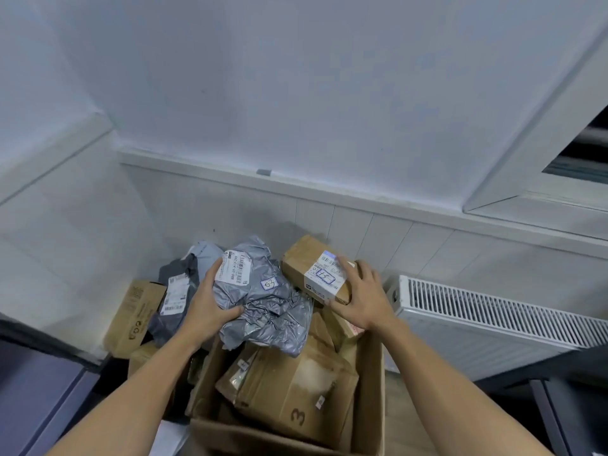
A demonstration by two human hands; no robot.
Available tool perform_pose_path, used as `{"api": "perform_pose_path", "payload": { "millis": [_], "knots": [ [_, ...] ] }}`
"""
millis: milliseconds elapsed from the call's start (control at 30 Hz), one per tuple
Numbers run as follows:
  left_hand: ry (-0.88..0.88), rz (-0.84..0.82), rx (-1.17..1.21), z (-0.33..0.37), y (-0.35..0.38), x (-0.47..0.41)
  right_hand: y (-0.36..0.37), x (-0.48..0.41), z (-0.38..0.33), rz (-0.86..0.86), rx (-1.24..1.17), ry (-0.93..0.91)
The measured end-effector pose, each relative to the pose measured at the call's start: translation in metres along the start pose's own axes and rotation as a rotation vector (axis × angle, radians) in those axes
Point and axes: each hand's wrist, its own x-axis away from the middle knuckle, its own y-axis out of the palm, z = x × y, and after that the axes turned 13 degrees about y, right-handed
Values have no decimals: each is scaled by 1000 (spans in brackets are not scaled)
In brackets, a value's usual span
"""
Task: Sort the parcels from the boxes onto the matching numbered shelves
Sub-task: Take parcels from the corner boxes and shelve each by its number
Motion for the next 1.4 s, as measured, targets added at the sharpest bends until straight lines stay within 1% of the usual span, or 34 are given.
{"api": "perform_pose_path", "payload": {
  "millis": [167,333,567,700,833,1033,1400],
  "knots": [
    [28,53,40,20,-17,-2,-21,10,-26,-47,19,15],
    [44,94,32,32,-32,0,-33,12,-38,-43,8,-4],
    [74,154,22,51,-41,18,-57,6,-35,36,64,-143],
    [69,211,-30,80,-34,41,-70,9,-25,22,64,-222],
    [66,287,-105,93,-29,73,-77,19,-18,-33,49,-282],
    [-12,425,-172,107,-32,139,-74,37,-26,-103,4,-411],
    [-112,702,-186,129,-65,281,-43,110,-106,-203,77,-718]
  ]
}}
